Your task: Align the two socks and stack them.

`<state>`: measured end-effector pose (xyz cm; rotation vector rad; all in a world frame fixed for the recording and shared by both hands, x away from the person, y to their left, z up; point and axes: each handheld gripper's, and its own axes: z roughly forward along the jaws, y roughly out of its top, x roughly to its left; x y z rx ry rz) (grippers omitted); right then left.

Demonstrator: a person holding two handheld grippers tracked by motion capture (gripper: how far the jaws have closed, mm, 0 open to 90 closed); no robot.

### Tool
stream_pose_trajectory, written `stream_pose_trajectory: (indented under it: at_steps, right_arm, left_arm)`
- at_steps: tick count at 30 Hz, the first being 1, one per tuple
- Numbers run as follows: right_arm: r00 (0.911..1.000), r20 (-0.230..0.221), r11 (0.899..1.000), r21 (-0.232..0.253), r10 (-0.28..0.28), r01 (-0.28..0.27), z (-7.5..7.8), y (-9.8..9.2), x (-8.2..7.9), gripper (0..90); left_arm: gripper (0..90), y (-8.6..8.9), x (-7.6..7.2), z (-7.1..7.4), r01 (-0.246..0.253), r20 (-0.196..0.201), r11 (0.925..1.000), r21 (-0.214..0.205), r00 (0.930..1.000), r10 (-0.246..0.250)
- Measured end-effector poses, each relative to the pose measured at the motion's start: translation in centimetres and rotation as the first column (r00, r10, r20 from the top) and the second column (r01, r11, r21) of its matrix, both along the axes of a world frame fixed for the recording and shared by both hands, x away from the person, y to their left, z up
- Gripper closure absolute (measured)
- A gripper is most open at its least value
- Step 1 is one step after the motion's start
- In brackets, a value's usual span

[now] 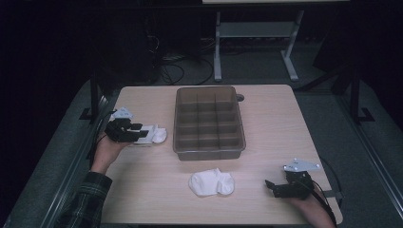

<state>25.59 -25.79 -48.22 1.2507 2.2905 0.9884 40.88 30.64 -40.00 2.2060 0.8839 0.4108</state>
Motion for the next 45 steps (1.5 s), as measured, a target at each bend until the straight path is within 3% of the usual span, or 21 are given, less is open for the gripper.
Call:
stream_pose_trajectory:
  at_steps: [3, 6, 16, 21, 32, 36, 45]
  right_arm:
    - [1.0, 0.0, 1.0, 0.0, -0.001, 0.001, 0.0, 0.0, 0.0, 9.2]
    - [1.0, 0.0, 1.0, 0.001, -0.001, 0.001, 0.0, 0.0, 0.0, 9.2]
    - [1.0, -0.001, 1.0, 0.001, -0.003, 0.003, 0.0, 0.0, 0.0, 9.2]
    - [1.0, -0.001, 1.0, 0.001, -0.004, 0.004, 0.0, 0.0, 0.1, 9.2]
    - [1.0, -0.001, 1.0, 0.0, -0.003, 0.003, 0.0, 0.0, 0.1, 9.2]
    - [1.0, -0.001, 1.0, 0.001, -0.003, 0.003, 0.0, 0.0, 0.1, 9.2]
    - [1.0, 0.0, 1.0, 0.0, -0.003, 0.003, 0.0, 0.0, 0.1, 9.2]
  left_arm:
    - [56.1, 0.4, 0.7, -0.2, -0.02, 0.014, 0.9995, -0.023, 0.9997, 0.02]
    - [56.8, 0.7, 1.7, -0.5, -0.033, -0.001, 0.9995, 0.0, 0.9995, 0.033]
    - [58.4, 1.3, 4.1, -2.7, -0.07, -0.002, 0.9974, -0.016, 0.9976, 0.07]
    - [58.4, 1.2, 4.8, -3.7, -0.074, 0.005, 0.9973, 0.004, 0.9973, 0.074]
    - [58.1, 1.1, 5.9, -6.0, -0.095, -0.04, 0.9938, 0.057, 0.9944, 0.098]
    - [58.2, 1.3, 6.0, -6.2, -0.105, -0.047, 0.9937, 0.04, 0.9932, 0.106]
    - [75.9, 1.2, 5.9, -6.1, -0.08, -0.083, 0.9967, 0.015, 0.9933, 0.081]
